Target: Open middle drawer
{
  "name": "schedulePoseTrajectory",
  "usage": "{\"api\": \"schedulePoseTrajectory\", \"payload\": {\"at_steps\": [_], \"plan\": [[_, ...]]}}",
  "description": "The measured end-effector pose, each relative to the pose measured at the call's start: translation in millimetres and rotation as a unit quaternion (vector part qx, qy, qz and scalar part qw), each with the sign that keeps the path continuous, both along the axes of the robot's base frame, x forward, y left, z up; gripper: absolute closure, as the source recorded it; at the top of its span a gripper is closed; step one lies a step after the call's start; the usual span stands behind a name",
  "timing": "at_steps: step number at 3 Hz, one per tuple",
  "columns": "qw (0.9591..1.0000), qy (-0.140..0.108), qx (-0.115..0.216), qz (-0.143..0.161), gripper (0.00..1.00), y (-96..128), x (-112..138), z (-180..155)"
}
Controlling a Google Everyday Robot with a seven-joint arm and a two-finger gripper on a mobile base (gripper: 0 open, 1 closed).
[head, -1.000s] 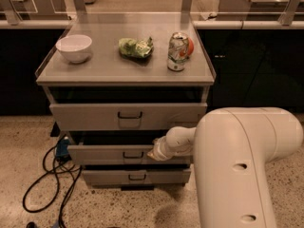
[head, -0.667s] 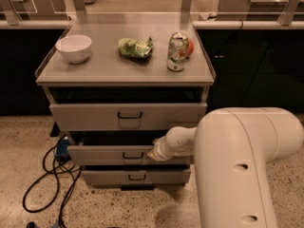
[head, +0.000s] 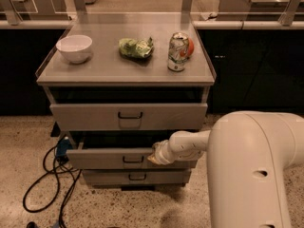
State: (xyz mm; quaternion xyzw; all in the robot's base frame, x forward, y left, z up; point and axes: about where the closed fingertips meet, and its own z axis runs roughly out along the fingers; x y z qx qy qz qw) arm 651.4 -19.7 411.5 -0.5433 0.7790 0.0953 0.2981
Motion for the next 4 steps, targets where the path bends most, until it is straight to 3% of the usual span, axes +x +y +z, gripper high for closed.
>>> {"api": "schedulePoseTrajectory", "payload": {"at_steps": [4], "plan": [[0.9999, 0.003, 0.017, 0.001, 1.00, -8, -30, 6]]}}
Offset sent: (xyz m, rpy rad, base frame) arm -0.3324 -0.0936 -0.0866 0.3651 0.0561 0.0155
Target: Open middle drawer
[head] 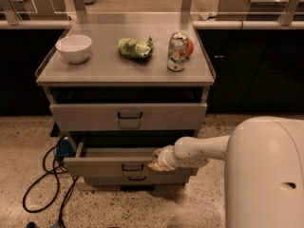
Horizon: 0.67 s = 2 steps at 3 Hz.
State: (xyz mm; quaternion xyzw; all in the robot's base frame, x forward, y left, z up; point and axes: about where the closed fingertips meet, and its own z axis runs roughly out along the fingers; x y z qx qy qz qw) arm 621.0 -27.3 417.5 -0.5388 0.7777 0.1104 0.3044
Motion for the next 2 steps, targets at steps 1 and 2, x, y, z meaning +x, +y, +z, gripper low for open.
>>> {"api": "schedulePoseTrajectory", "payload": {"at_steps": [1, 2], "plan": [[1.0000, 0.000, -0.002, 0.005, 1.00, -1.2, -7.7, -2.1], [1.0000, 0.000, -0.002, 0.006, 1.00, -1.3, -7.8, 3.1]]}}
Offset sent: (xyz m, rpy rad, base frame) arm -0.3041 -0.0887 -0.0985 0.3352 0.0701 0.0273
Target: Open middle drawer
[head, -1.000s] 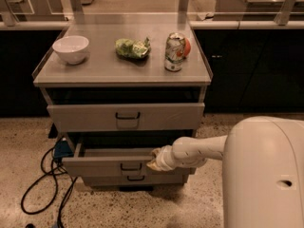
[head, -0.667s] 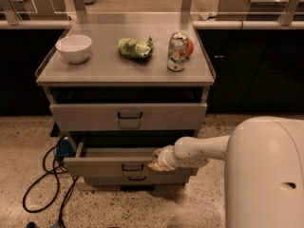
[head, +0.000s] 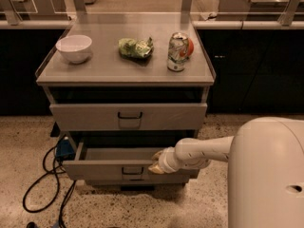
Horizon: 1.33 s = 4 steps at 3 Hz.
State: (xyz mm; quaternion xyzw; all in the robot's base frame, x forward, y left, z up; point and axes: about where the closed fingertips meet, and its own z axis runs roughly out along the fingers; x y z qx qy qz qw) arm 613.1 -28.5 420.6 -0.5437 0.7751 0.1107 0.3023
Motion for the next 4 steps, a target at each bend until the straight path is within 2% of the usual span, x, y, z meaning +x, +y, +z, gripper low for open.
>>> {"api": "schedulePoseTrajectory", "payload": {"at_steps": [4], "plan": [[0.9999, 0.001, -0.004, 0.012, 1.00, -2.1, -16.0, -1.2]]}}
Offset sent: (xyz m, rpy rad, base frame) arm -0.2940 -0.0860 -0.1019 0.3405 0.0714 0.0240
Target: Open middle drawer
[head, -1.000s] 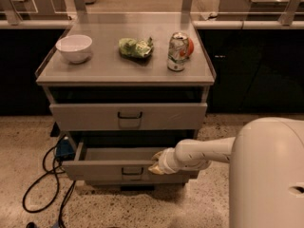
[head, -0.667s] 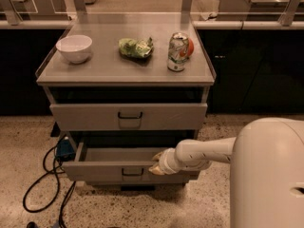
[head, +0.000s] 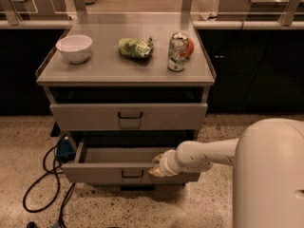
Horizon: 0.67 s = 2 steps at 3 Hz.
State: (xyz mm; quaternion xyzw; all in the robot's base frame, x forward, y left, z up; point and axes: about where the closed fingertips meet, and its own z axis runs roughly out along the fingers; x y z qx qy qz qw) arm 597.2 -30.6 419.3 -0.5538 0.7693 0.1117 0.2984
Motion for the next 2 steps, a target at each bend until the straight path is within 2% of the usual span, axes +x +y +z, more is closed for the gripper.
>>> {"api": "schedulePoseTrajectory", "payload": {"at_steps": [2], "plan": [[1.0000, -0.001, -0.002, 0.006, 1.00, -0.7, -7.7, 0.6]]}}
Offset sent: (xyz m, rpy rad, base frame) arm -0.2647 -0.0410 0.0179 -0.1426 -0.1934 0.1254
